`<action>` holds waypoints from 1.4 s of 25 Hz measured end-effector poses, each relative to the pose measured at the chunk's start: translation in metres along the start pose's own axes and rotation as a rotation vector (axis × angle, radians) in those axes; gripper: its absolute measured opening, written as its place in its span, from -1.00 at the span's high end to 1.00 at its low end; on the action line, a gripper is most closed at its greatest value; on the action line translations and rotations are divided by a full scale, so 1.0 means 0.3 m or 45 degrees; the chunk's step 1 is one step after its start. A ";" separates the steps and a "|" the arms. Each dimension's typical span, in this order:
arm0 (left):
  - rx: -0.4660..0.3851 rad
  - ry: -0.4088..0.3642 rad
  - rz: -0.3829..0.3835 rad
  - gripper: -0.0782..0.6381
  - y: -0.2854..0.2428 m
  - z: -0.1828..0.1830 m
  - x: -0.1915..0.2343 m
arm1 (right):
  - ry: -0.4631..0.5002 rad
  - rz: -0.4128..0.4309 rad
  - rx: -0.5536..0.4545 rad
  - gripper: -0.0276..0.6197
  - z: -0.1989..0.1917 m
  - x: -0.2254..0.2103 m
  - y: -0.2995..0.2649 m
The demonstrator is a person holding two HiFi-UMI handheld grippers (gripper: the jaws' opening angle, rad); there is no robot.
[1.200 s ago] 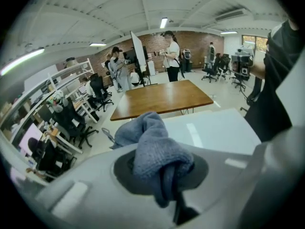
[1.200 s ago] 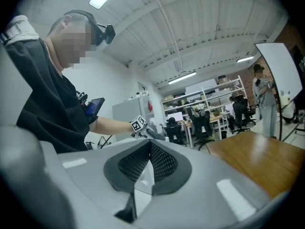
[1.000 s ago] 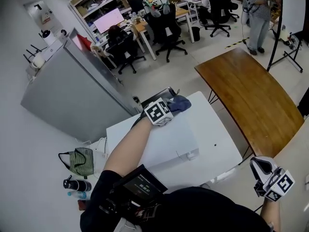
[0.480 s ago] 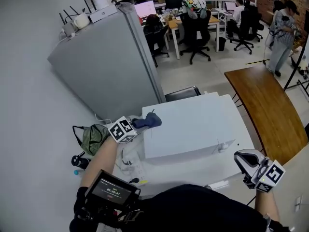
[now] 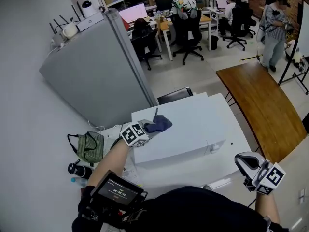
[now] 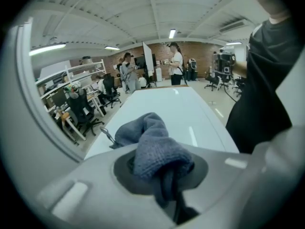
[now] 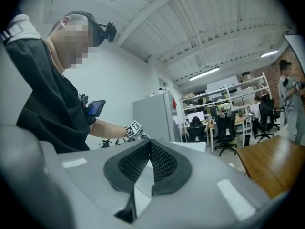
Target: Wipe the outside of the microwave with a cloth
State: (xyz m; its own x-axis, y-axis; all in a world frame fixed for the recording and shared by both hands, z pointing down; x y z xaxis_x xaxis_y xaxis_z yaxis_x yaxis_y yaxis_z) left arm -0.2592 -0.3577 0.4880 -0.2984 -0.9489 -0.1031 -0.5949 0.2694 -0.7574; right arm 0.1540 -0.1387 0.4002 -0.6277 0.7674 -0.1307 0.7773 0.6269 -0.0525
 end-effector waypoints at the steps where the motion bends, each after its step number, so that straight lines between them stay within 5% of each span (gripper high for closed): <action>1: 0.004 -0.032 -0.025 0.63 -0.072 0.081 -0.007 | -0.010 -0.025 -0.005 0.90 -0.012 -0.036 0.053; 8: -0.013 -0.236 -0.154 0.63 -0.534 0.623 -0.052 | -0.079 -0.246 -0.013 0.90 -0.068 -0.223 0.412; 13: -0.070 -0.305 -0.137 0.62 -0.585 0.722 -0.070 | -0.070 -0.286 -0.024 0.90 -0.041 -0.234 0.456; 17: -0.137 -0.225 -0.095 0.62 -0.315 0.574 -0.053 | -0.013 -0.183 -0.027 0.90 0.004 -0.173 0.308; 23: -0.061 -0.061 0.069 0.62 0.173 -0.018 -0.016 | 0.060 0.023 -0.013 0.90 0.052 0.057 -0.030; 27: -0.059 0.037 0.103 0.62 0.312 -0.306 -0.047 | 0.072 0.101 0.035 0.90 0.053 0.215 -0.193; 30: -0.093 0.061 0.086 0.62 0.300 -0.363 -0.072 | 0.061 0.114 0.043 0.90 0.067 0.284 -0.236; 35: -0.092 -0.010 0.075 0.62 0.201 -0.255 -0.090 | 0.072 0.069 0.040 0.90 0.071 0.242 -0.147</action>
State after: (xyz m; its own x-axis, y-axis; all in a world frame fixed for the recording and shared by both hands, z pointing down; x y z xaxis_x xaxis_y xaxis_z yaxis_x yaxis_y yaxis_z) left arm -0.3441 -0.3033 0.4943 -0.3289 -0.9322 -0.1510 -0.6290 0.3355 -0.7013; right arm 0.0751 -0.1134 0.3719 -0.5853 0.8071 -0.0777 0.8106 0.5804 -0.0777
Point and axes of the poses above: the fingertips, and each gripper's own axes: y backward along the fingers, x to its left, z out of its top, the point moved 9 cm from there along y, backward along the fingers, and after that the axes turned 2 degrees about x, right-handed, at the moved point
